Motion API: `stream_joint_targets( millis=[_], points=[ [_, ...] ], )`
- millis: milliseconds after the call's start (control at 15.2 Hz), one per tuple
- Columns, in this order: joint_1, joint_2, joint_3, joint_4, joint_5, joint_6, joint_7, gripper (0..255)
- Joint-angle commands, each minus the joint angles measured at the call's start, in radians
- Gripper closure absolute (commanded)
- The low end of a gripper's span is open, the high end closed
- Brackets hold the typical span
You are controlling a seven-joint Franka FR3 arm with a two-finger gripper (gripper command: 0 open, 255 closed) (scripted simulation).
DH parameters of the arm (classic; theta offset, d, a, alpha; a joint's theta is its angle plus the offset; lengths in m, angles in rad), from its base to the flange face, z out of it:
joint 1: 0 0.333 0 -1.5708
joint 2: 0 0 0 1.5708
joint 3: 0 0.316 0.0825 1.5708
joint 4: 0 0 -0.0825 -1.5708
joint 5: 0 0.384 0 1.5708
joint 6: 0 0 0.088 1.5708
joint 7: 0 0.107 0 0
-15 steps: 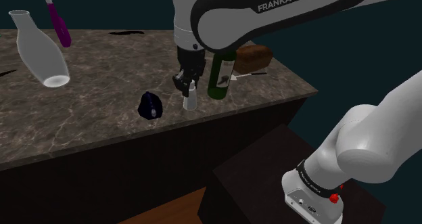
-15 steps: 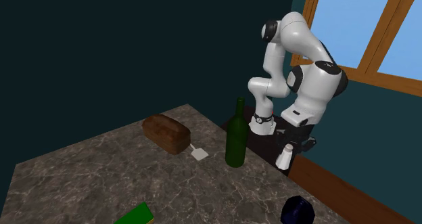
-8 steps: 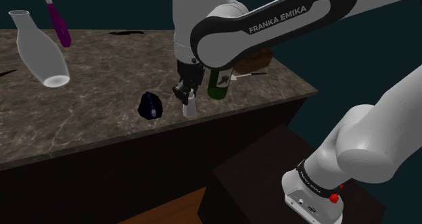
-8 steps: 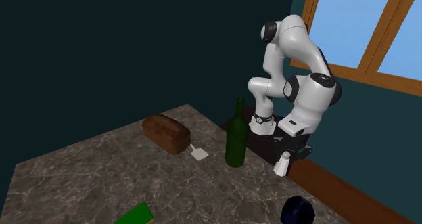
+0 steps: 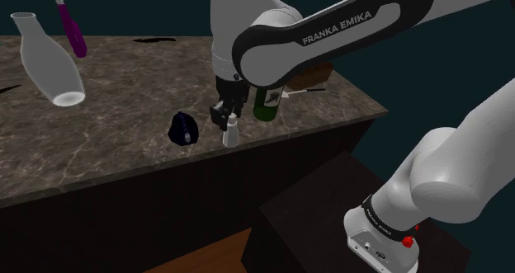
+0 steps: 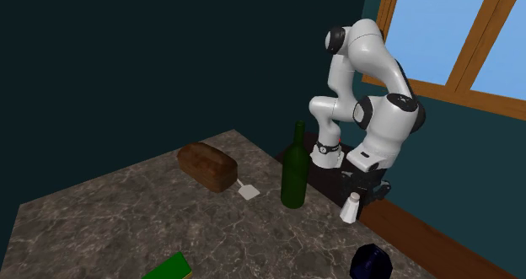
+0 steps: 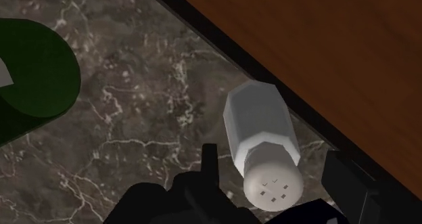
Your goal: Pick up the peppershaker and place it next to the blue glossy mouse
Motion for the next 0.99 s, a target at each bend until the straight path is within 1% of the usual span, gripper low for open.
stream_joint_targets(
  millis=[0, 264, 528, 924],
  points=[
    [0.000, 0.000, 0.000, 0.000, 0.000, 0.000, 0.000, 0],
    [0.000, 0.000, 0.000, 0.000, 0.000, 0.000, 0.000, 0],
    [0.006, -0.054, -0.001, 0.077, 0.027, -0.127, -0.019, 0],
    [0.006, -0.054, -0.001, 0.077, 0.027, -0.127, -0.019, 0]
  ],
)
